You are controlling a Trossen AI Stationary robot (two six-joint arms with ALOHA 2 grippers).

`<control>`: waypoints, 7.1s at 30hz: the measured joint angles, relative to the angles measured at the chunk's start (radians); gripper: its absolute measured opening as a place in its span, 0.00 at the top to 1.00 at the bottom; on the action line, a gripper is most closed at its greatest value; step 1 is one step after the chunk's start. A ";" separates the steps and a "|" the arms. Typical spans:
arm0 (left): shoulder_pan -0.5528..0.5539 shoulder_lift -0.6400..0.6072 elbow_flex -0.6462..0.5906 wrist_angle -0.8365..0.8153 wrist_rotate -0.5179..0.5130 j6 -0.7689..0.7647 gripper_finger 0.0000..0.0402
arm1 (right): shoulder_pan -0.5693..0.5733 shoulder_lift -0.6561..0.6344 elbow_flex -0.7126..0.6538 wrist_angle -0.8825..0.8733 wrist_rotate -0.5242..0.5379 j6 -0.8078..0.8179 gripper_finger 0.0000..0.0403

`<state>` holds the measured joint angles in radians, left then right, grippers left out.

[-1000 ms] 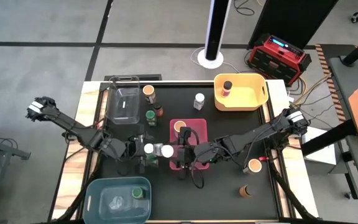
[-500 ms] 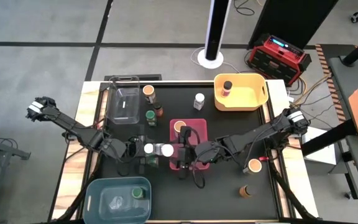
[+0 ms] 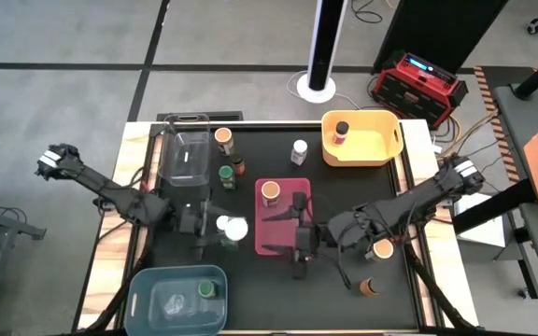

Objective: Sort spices by type
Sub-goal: Put the bottom white seasoning bottle into the transparent bin

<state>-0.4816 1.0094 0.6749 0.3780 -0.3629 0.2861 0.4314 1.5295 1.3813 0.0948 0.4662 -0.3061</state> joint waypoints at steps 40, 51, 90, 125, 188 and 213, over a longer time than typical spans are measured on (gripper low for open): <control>0.001 0.200 0.010 0.283 0.032 0.073 0.55 | -0.059 0.175 -0.015 0.407 -0.113 -0.104 0.41; -0.002 0.182 0.031 0.194 -0.114 0.052 0.43 | -0.048 0.159 -0.014 0.339 -0.002 -0.123 0.53; 0.078 0.313 0.283 -0.094 -0.309 -0.205 0.22 | 0.001 0.189 0.065 -0.117 0.792 -0.362 0.53; 0.128 0.349 0.345 -0.132 -0.321 -0.196 0.54 | 0.002 0.190 0.065 -0.116 0.801 -0.297 0.51; 1.491 0.403 0.451 -1.161 0.331 -0.365 0.54 | -0.089 0.026 0.074 -0.826 0.625 0.596 0.46; 1.508 0.402 0.313 -1.023 0.345 -0.372 0.52 | -0.089 0.026 0.073 -0.821 0.624 0.613 0.46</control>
<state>1.0267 1.4109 0.9880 -0.6451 -0.0179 -0.0854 0.3424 1.5551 1.4548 -0.7265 1.0904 0.3073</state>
